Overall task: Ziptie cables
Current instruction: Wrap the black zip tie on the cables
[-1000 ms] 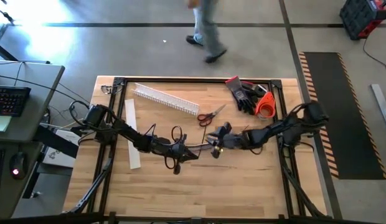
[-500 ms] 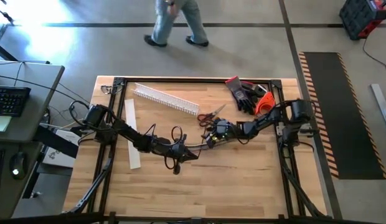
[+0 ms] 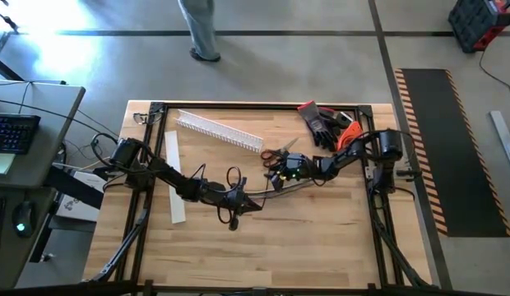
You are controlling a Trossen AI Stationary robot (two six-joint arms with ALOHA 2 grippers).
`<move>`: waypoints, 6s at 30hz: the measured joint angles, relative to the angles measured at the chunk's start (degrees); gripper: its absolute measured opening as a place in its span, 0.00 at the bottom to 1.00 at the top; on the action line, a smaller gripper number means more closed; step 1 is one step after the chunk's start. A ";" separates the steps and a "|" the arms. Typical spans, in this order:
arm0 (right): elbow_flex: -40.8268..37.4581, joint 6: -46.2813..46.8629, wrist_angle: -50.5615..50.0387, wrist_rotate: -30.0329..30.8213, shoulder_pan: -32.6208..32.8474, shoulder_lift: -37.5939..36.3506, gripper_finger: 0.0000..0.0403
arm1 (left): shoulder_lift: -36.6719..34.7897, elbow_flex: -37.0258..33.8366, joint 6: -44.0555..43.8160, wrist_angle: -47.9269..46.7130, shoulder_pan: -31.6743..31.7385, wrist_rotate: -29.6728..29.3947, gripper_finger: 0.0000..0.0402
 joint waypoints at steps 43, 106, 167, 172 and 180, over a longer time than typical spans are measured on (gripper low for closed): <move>2.50 -77.66 17.33 44.25 28.49 -0.04 0.00 | -0.52 -0.02 -6.21 0.38 5.83 14.56 0.00; 7.74 -79.16 9.84 27.86 28.44 -0.13 0.00 | -0.59 -0.02 -8.63 -2.69 5.53 27.30 0.00; 12.00 -84.73 4.38 30.53 30.91 -0.18 0.21 | -0.46 -0.07 -15.10 -3.79 7.07 23.03 0.00; 12.05 -83.61 2.70 33.51 30.68 -0.27 0.31 | -0.46 -0.07 -15.10 -3.90 7.08 22.98 0.00; 11.89 -80.56 -4.43 32.84 29.28 -0.09 0.32 | -0.62 0.05 -14.86 -3.45 7.04 23.65 0.00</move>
